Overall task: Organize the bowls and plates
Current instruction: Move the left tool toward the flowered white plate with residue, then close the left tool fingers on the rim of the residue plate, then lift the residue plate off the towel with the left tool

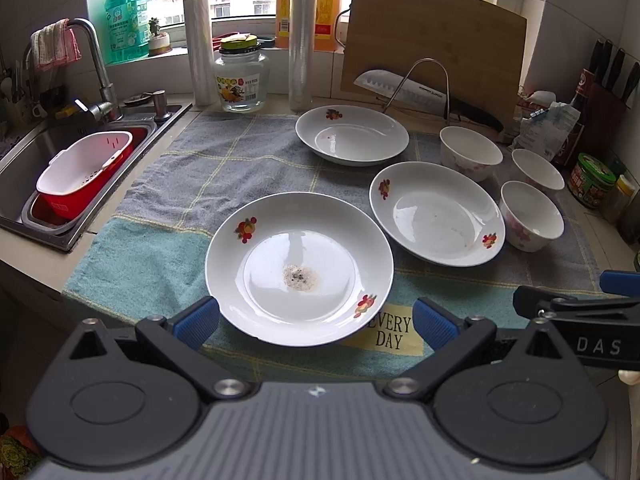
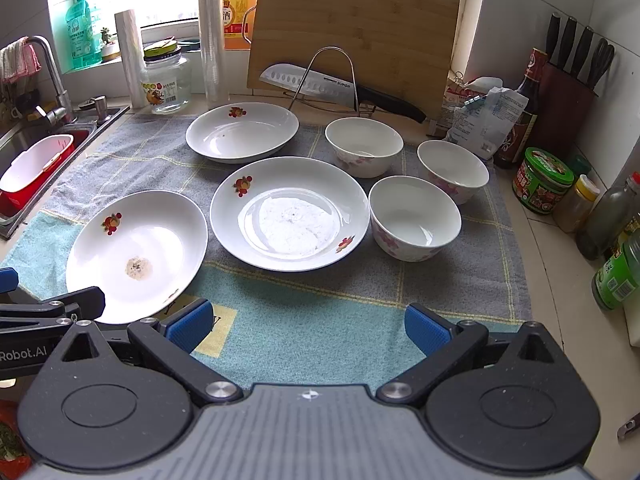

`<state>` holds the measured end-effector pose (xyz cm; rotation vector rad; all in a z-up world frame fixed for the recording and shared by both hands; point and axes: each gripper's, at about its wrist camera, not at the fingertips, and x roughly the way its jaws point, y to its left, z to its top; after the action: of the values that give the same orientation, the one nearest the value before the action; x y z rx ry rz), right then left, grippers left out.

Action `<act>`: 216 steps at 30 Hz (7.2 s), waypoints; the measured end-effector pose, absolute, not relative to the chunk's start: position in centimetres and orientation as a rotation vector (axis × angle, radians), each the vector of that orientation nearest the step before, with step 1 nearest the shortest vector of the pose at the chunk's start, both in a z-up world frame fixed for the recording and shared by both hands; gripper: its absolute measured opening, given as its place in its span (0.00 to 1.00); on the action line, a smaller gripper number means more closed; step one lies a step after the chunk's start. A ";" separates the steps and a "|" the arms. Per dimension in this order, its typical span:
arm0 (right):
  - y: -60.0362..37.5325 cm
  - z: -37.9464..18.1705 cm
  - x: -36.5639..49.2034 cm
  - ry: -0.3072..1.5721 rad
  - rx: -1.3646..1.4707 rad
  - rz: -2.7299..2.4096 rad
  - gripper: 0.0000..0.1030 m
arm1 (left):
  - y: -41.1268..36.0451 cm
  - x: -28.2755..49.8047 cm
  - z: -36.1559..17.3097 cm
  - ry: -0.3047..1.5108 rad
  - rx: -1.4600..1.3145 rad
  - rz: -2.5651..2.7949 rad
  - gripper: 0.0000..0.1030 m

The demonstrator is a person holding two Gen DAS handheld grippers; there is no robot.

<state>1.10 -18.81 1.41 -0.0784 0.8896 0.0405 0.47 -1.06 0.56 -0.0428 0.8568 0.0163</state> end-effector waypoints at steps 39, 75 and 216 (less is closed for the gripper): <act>-19.5 2.1 0.5 0.810 -0.109 0.115 1.00 | -1.2 -0.6 0.8 0.803 -0.037 0.008 0.99; -13.8 -8.5 3.8 0.894 -0.180 0.475 1.00 | 8.0 1.0 -0.1 0.731 -0.165 0.127 0.99; -6.3 -9.0 8.1 0.751 -0.355 0.727 1.00 | 11.8 23.6 -5.8 1.224 0.161 -0.855 0.83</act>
<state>8.13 -6.29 -9.02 -0.3555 0.7508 0.7272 23.61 11.84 -5.81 0.1606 1.2237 -0.8552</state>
